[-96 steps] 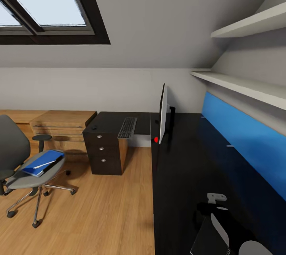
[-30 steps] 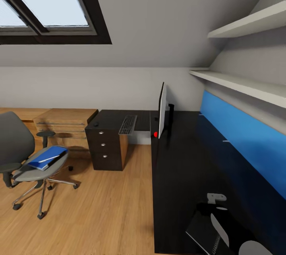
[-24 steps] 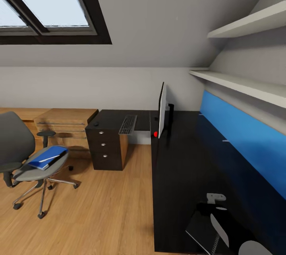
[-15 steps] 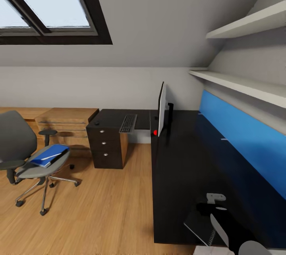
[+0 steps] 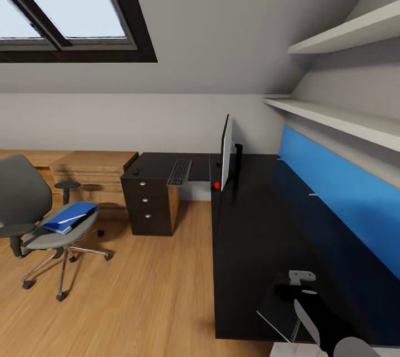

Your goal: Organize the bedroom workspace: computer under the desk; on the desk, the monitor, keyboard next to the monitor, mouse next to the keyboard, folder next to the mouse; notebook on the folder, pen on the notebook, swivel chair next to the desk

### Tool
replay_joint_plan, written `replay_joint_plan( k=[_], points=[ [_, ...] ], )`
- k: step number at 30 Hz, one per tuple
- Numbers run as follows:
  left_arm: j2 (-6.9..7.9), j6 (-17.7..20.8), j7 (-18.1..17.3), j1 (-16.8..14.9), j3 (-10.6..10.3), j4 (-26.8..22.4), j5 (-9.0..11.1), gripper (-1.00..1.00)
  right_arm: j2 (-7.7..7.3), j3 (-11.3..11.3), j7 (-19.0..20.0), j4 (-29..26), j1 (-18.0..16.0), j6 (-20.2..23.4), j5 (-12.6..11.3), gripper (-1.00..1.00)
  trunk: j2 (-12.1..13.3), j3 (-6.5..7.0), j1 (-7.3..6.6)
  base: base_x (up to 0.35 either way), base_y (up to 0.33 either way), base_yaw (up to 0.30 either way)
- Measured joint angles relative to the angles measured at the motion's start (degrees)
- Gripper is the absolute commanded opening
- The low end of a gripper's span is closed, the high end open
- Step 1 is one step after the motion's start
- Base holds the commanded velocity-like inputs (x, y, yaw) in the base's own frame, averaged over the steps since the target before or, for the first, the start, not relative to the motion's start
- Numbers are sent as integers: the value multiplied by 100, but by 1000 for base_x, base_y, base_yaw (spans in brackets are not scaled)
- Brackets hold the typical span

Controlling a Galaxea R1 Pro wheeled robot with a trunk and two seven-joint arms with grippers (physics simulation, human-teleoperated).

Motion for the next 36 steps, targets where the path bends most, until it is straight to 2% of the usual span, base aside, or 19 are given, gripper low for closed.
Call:
replay_joint_plan(
  k=[16, 24, 36],
  points=[
    [0, 12, 1, 0, 3, 37, 3, 100, -3, -4, 0, -6, 0, -14, 0, 100, 0, 0, 0, 82, 0, 0],
    [0, 12, 0, 0, 14, 91, 6, 100, -6, -4, 0, -6, 0, -14, 0, 100, 0, 0, -1, 186, 0, 0],
    [-7, 16, 22, 0, 29, 88, 14, 100, -9, -4, 0, -6, 0, -8, 0, 100, 0, 0, 0, 22, 0, 0]
  ],
)
